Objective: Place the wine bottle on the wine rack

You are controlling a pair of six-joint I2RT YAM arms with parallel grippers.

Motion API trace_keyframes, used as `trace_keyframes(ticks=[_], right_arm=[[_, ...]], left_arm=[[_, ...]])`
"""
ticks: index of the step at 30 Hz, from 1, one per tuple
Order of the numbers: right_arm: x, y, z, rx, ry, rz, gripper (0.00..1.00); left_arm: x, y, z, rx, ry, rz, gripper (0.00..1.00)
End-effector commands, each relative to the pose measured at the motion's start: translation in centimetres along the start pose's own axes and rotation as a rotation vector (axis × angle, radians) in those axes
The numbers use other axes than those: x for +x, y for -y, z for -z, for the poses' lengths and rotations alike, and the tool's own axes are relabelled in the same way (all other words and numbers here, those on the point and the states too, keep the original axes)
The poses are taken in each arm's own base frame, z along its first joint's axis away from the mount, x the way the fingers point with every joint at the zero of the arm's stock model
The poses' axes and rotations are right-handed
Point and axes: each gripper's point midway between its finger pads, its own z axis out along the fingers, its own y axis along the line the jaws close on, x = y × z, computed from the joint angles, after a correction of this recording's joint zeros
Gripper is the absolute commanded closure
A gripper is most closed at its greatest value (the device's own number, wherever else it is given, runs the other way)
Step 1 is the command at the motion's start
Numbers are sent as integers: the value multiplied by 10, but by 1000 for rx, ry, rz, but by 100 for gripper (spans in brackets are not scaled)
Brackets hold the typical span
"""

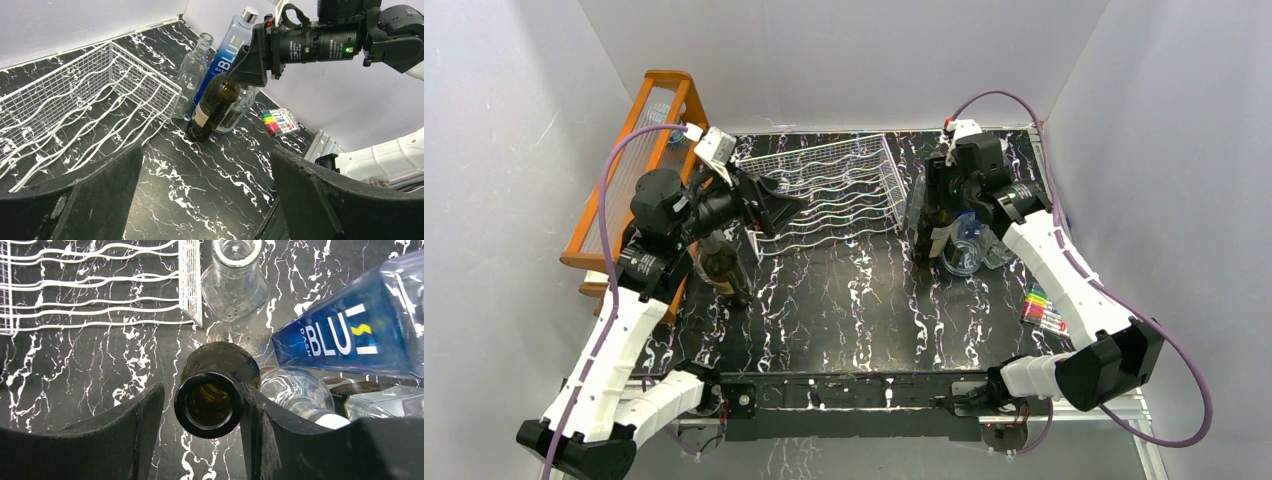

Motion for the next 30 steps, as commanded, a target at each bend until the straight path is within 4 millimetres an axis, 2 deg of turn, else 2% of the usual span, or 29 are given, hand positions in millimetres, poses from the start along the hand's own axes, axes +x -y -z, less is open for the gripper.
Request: trace_keyframes(ticks=[1,8,12,16,19,23,26,30], right_arm=[[-42,-2,8,38,143,43,35],[-50,10,10,104,220,36,39],[-50,9,10,95,238,32,43],[-47,5,9,73,224,37,63],[-41,-2,13,28,203,45,74],[-32,-19,25,-80,162,59,81],[-27,-36,37,-184,146,56,83],[-19,-53,48,-288,137,13,86]], left_arm=[[-25,5,-1,22,73,-60,2],[-23,1,-7,20,64,-56,2],[-24,-1,-9,16,65,-61,2],[-23,-3,-12,14,60,-55,2],[-26,2,-14,44,62,-42,2],[-41,37,-11,233,51,-151,2],[-51,27,-15,169,93,-139,2],[-45,21,-18,156,77,-139,2]])
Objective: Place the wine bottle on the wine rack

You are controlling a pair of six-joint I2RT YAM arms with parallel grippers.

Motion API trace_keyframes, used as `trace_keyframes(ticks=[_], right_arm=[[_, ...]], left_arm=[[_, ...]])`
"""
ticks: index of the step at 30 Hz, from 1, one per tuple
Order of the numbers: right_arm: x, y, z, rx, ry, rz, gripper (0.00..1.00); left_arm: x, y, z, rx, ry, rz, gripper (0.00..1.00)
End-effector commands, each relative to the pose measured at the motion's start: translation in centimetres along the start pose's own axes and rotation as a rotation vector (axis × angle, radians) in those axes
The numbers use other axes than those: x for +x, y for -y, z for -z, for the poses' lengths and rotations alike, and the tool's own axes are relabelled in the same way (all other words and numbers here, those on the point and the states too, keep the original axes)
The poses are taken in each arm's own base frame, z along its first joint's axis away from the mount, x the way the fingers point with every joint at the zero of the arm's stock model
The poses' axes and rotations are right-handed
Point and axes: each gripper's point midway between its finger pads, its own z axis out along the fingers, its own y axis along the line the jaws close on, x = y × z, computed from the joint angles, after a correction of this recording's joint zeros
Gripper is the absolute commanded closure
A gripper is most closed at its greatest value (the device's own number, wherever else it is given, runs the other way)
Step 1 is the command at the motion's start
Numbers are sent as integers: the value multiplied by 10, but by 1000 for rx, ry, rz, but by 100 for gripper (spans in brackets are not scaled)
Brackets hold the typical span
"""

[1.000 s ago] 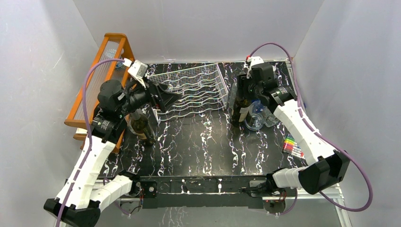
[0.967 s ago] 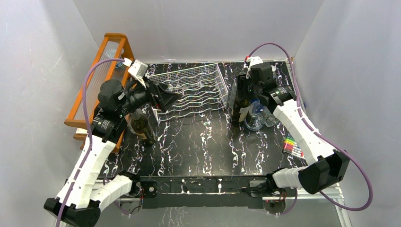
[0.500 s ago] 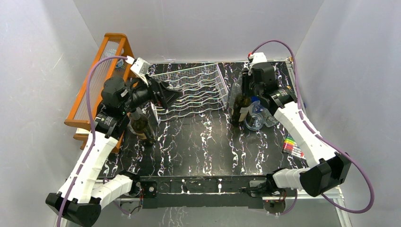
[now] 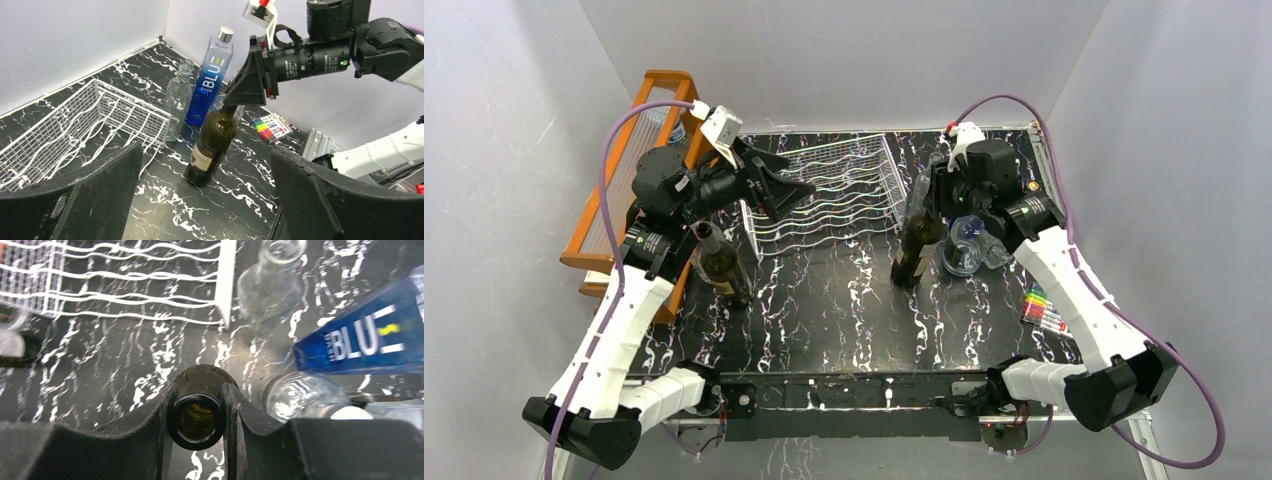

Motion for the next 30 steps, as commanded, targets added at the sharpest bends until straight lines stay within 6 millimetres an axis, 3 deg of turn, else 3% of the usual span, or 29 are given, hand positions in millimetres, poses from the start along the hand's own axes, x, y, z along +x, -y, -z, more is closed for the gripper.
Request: trace_keyframes(ticks=[1,6,9,12,14,15,16,18,21,22,28,30], right_arm=[[-16,-39,27,-203,89,-66,86],[-13,-56,27,-302,111,-146,91],[-10,-61,20,-329,120,-195,97],[-4,-62,14,-338,119,-235,99],[-3,-59,13,-323,134,-259,100],[-3,-58,14,-316,140,-269,100],[-3,-58,18,-318,158,-297,100],[-4,-65,28,-365,178,-348,100],[-9,-71,38,-398,193,-366,100],[-11,-72,42,-404,197,-377,100],[-8,-72,43,-400,178,-419,100],[-7,-72,42,-402,173,-435,100]], left_arm=[[-14,6,2,29,36,-62,2],[-3,-13,-15,-11,27,-40,2],[18,-14,-29,48,-29,13,2],[60,6,-51,215,-152,69,2],[105,36,-72,336,-271,55,3],[119,38,-76,338,-305,39,2],[149,33,-82,286,-371,2,2],[208,39,-70,300,-494,-35,2],[245,30,-62,250,-565,-62,3],[268,22,-60,226,-614,-76,5],[304,13,-59,218,-640,-151,7],[307,6,-68,194,-599,-205,7]])
